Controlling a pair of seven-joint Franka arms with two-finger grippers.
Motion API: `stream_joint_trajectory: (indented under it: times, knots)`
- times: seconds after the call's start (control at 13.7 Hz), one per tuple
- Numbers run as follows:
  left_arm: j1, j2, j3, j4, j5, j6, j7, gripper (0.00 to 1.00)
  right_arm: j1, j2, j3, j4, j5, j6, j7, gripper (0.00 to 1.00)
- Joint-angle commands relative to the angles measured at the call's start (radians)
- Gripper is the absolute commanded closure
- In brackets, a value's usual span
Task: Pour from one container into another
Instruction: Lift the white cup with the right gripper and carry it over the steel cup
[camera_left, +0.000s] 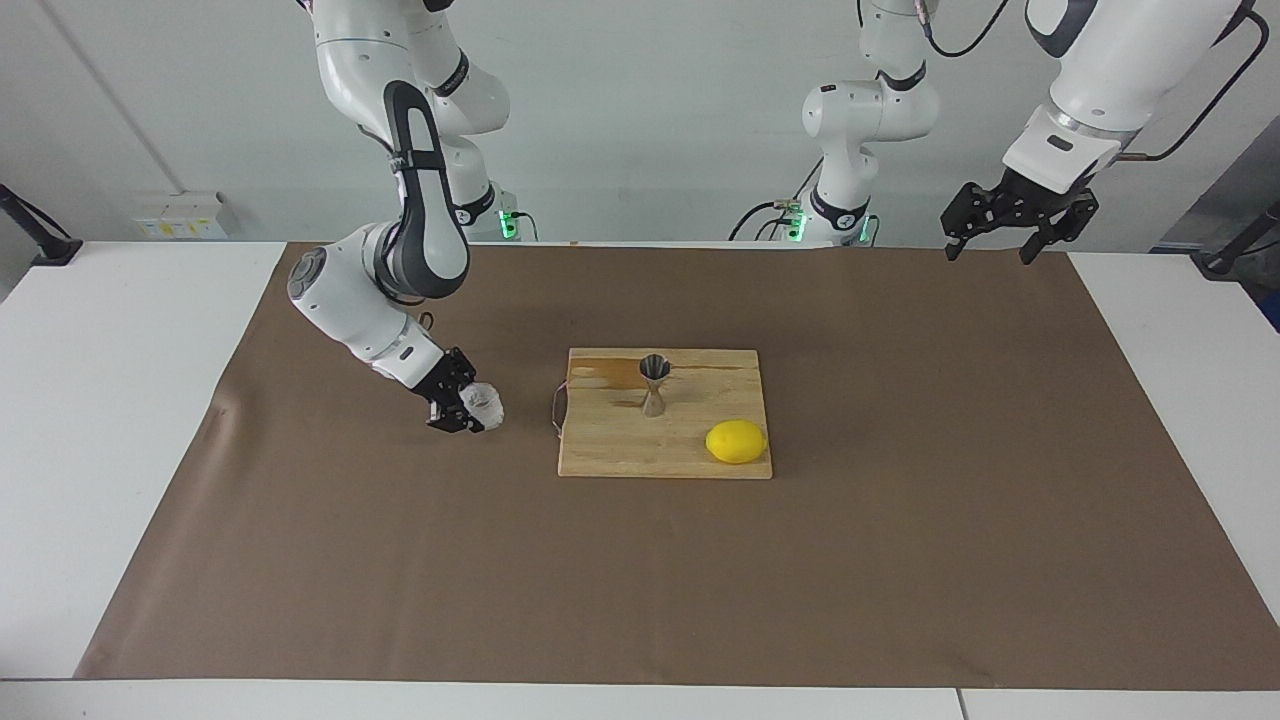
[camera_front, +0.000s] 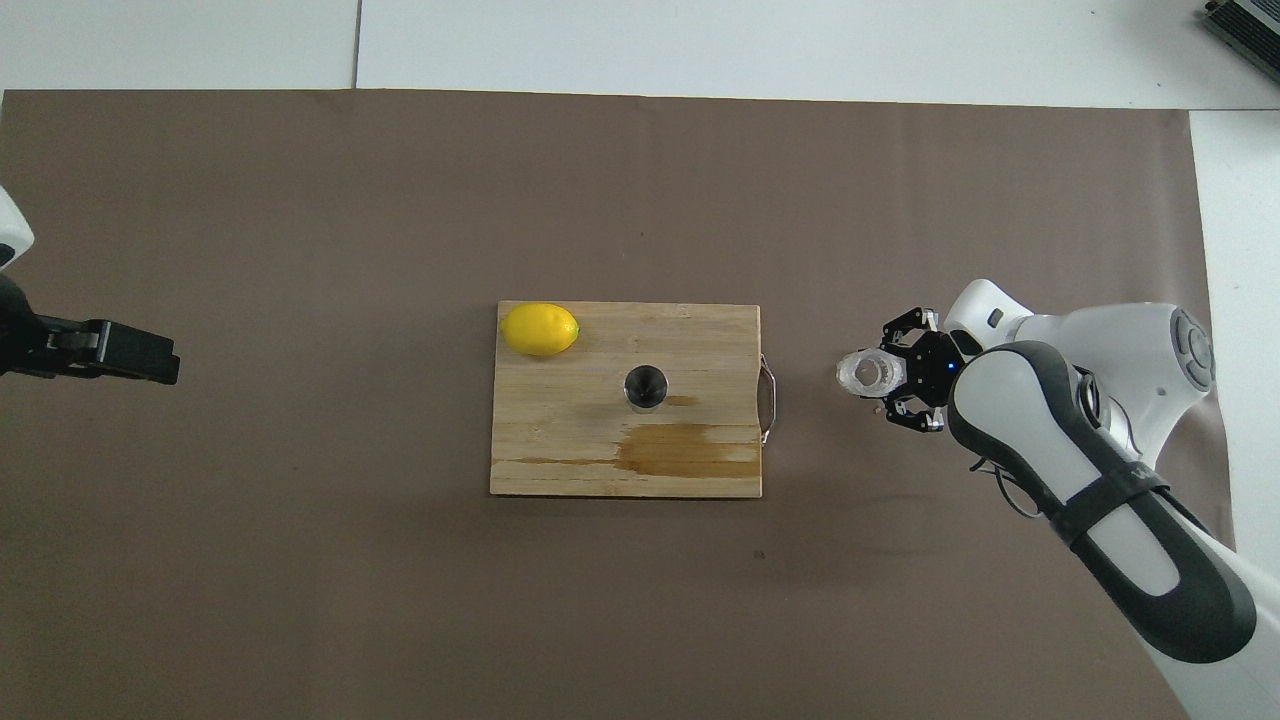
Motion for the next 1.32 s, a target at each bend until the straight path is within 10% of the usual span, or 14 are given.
stream_joint_trajectory:
  times: [0.0, 1.24]
  knots:
    - [0.004, -0.018, 0.000, -0.011, -0.008, -0.013, 0.002, 0.00, -0.002, -0.023, 0.033, 0.037, 0.017, -0.035, 0.087, 1.00]
    - [0.004, -0.018, 0.000, -0.011, -0.008, -0.013, 0.002, 0.00, 0.282, -0.001, 0.063, 0.371, -0.506, -0.235, 0.992, 1.00]
